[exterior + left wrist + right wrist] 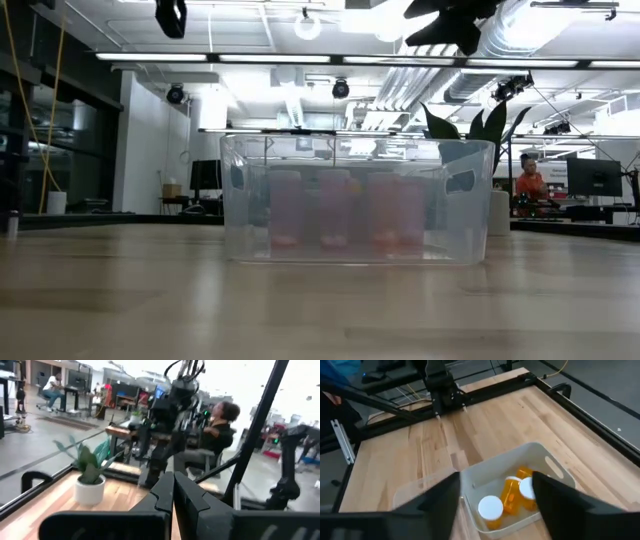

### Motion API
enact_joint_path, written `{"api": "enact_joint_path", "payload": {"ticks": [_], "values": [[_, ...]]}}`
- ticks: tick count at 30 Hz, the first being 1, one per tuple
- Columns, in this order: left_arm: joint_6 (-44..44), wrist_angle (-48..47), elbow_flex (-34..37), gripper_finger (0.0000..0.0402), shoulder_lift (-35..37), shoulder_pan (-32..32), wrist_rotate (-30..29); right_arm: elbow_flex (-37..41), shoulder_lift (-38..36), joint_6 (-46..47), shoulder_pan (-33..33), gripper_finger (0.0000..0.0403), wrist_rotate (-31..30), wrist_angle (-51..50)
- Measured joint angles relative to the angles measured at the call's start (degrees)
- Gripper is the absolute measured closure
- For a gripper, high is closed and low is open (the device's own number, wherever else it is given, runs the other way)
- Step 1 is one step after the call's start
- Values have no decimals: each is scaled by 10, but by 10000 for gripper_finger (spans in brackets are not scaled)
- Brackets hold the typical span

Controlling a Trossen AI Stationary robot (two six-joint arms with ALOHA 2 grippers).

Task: Pick and place medicine bottles into bin by pill shape (circle, oval)
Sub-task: Return to Home Position

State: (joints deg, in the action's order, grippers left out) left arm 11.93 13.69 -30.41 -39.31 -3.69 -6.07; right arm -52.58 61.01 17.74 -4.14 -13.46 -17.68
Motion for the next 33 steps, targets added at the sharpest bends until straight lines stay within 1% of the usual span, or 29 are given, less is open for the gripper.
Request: {"api": "enact_joint_path", "payload": {"ticks": [2, 3, 5, 6, 7, 9, 11, 14, 18, 21, 23, 26, 30, 33], "values": [[-1, -24, 0, 401, 2, -27, 19, -1, 0, 4, 0, 222, 2, 0], [-1, -39, 0, 401, 7, -39, 25, -1, 0, 6, 0, 260, 7, 0], [-1, -59, 0, 401, 22, -61, 37, -1, 0, 13, 0, 349, 32, 2], [0, -72, 0, 401, 30, -68, 42, -1, 0, 15, 0, 375, 47, 3], [1, -89, 0, 401, 38, -72, 44, -1, 0, 17, 0, 384, 58, 3], [-1, -126, 1, 401, 56, -71, 42, -1, 0, 24, 0, 376, 65, 13], [6, -114, 22, 401, 77, -67, 40, -1, 0, 24, -1, 379, 66, 22], [40, -41, 89, 401, 117, -53, 36, -1, 0, -1, 0, 398, 75, 41], [74, 69, 193, 401, 166, -20, 2, -1, 0, -42, 0, 395, 80, 60], [76, 95, 246, 401, 200, 5, -33, -1, 0, -58, 0, 401, 93, 55], [75, 95, 269, 401, 223, 15, -52, -1, 1, -47, 0, 400, 98, 49], [73, 85, 294, 401, 256, 19, -56, -1, -1, -27, 0, 402, 112, 46], [74, -24, 298, 401, 297, 18, -51, -1, -15, -4, 0, 402, 127, 39], [76, -85, 298, 401, 328, 18, -42, 0, -34, 26, -3, 402, 131, 18]]}}
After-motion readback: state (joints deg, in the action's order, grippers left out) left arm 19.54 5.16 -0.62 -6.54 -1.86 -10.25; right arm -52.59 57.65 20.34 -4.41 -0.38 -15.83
